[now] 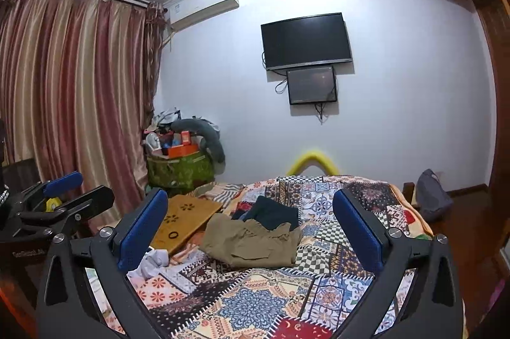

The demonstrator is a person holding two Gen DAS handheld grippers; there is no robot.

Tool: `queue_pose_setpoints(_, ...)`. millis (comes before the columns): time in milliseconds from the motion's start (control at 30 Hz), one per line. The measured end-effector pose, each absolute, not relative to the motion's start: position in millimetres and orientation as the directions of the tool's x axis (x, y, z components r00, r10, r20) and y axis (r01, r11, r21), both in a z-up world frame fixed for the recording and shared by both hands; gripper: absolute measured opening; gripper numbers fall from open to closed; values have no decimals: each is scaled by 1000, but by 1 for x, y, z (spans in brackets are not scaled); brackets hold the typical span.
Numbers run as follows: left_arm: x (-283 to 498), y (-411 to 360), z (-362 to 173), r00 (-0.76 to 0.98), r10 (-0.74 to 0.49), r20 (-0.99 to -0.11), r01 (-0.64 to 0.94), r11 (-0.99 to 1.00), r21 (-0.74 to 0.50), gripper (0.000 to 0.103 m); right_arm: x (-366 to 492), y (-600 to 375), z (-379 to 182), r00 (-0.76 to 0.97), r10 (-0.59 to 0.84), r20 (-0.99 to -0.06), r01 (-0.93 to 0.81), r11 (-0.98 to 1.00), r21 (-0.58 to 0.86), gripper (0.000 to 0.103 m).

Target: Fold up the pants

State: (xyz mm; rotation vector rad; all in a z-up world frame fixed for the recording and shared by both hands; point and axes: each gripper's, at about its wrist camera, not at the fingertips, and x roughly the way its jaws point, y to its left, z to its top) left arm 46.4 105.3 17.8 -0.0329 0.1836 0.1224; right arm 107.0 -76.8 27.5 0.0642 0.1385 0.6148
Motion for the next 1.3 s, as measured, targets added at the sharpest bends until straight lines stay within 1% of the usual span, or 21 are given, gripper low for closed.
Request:
queue_pose_setpoints(300,43,107,16,977,114,-181,-123,992,-41,103,95,-79,24,812,574,-106,-568,819,77,103)
queue_pose_setpoints(1300,51,106,8,973,110,-205,-122,991,-48,103,94,-82,21,807,575,-131,-565,818,107,103)
